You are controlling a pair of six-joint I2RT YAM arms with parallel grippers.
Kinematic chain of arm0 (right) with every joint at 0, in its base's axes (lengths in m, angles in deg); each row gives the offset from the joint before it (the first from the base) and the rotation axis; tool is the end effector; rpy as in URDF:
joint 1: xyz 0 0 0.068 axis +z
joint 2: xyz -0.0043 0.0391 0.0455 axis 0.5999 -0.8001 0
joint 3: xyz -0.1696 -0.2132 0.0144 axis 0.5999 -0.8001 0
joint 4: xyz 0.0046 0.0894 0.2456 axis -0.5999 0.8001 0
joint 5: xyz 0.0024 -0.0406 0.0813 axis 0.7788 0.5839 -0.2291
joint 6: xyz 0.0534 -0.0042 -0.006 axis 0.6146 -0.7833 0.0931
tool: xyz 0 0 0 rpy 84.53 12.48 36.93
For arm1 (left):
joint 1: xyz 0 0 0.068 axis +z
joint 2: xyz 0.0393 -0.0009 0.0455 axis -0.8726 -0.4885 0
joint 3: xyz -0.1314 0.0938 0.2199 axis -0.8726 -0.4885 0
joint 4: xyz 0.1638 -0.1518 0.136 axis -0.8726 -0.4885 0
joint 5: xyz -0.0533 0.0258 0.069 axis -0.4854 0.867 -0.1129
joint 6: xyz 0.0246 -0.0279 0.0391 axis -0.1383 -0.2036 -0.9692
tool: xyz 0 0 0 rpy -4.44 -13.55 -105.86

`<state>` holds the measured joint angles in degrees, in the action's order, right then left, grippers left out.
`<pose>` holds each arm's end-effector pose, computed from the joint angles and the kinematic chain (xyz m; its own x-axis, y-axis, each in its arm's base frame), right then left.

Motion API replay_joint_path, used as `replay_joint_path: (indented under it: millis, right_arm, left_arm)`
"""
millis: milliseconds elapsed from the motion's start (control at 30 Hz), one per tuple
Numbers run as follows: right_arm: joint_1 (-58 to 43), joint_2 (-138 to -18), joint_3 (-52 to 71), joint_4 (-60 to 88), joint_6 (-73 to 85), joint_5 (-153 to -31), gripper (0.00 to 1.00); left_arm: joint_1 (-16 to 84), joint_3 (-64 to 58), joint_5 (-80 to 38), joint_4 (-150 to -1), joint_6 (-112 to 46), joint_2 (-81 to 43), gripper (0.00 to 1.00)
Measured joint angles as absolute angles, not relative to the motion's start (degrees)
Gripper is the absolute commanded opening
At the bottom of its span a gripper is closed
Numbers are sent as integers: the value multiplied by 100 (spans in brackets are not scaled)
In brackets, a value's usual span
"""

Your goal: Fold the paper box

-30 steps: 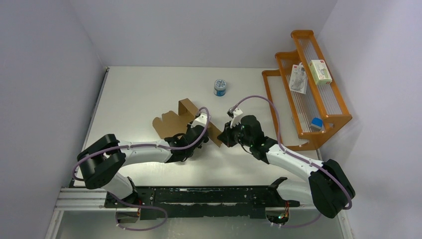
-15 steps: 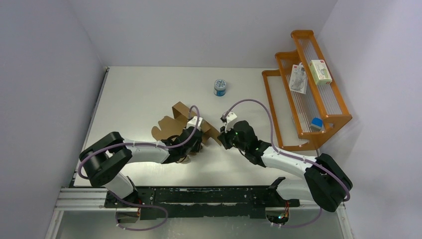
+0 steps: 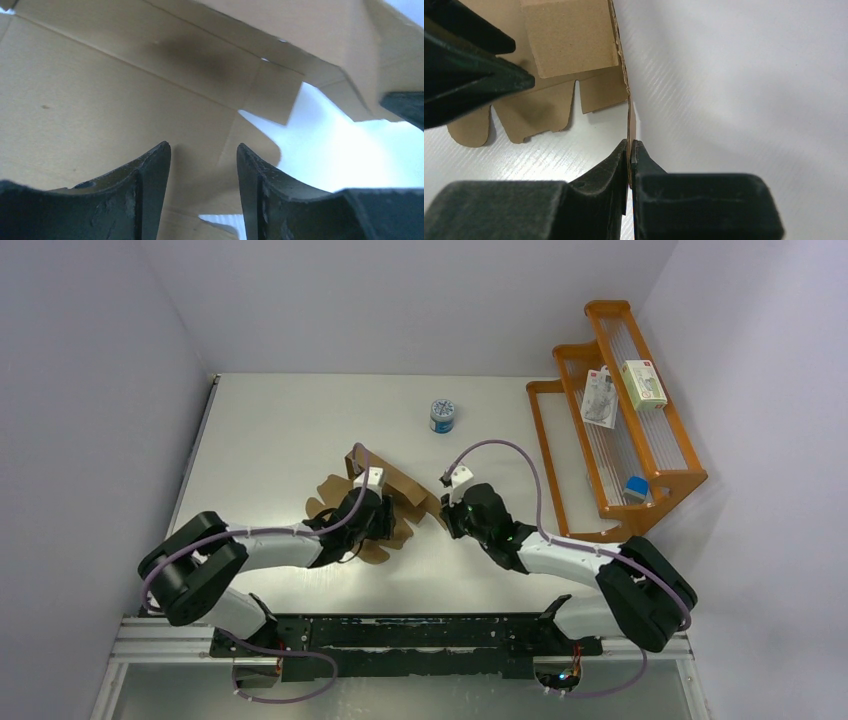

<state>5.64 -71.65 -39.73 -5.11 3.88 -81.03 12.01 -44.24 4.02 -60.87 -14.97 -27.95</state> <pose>0.1887 0.1697 0.1713 -0.4134 -0.2692 -0.8698 -0.6039 0.7961 0.0406 0.1892 -0.2003 0.1510 -0.6238 -0.0136 -0.7815 0.2957 0.9214 -0.2520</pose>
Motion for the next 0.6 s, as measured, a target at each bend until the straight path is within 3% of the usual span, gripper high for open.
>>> replay_joint_path:
  millis: [233, 600]
  right_arm:
    - [564, -7283, -3991, -714, 543, -8074, 8]
    - [560, -7379, -4467, -1654, 1146, -7998, 8]
  left_arm:
    - [1417, -4400, 321, -5877, -1484, -3214, 47]
    - [1463, -4667, 179, -5049, -1298, -3367, 48]
